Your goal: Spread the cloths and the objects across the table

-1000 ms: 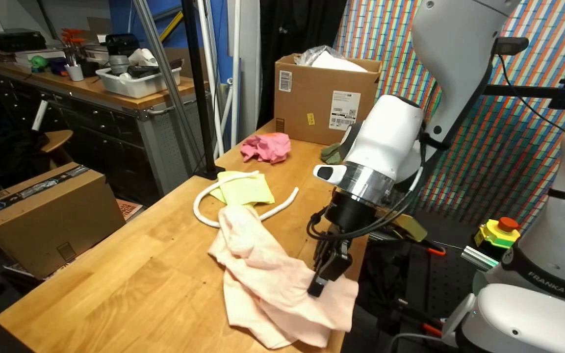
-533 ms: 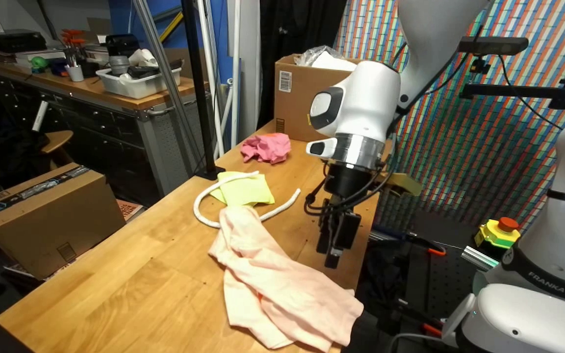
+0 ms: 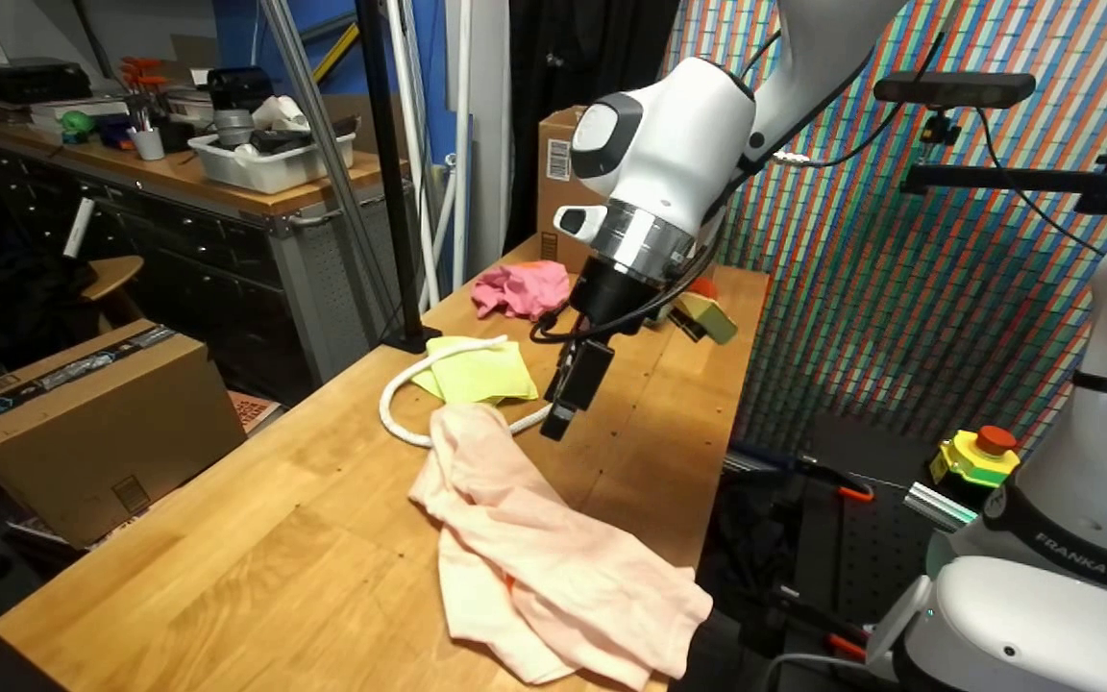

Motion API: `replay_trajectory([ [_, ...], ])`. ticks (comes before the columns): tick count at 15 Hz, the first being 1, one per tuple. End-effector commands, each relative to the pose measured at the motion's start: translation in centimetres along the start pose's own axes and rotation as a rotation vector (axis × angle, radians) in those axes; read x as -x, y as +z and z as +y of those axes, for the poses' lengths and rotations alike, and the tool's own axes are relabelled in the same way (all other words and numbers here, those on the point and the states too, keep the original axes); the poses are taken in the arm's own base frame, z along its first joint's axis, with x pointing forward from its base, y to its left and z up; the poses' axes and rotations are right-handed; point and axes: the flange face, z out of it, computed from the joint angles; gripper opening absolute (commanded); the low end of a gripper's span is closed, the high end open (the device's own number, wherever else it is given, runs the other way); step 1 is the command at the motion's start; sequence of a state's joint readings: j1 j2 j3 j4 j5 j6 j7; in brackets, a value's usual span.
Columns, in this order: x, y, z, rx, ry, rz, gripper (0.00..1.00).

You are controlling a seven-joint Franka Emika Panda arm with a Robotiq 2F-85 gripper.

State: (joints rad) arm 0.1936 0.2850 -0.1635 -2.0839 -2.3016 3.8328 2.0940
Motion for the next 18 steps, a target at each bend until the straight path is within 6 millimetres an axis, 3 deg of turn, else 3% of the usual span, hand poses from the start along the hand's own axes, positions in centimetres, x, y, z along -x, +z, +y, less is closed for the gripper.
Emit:
replay_trajectory([
  [1, -2.2, 1.4, 1.4, 0.123, 0.036, 0.091, 1.00],
  [5, -2.8, 3.9, 2.9, 0.259, 0.070, 0.155, 1.00],
  [11, -1.3, 6.4, 4.8, 0.336, 0.125, 0.096, 1.00],
  [13, -1.8, 6.5, 5.4, 0.346, 0.114, 0.072, 1.00],
  [18, -5.3, 6.4, 5.6, 0.354, 0.067, 0.096, 1.00],
])
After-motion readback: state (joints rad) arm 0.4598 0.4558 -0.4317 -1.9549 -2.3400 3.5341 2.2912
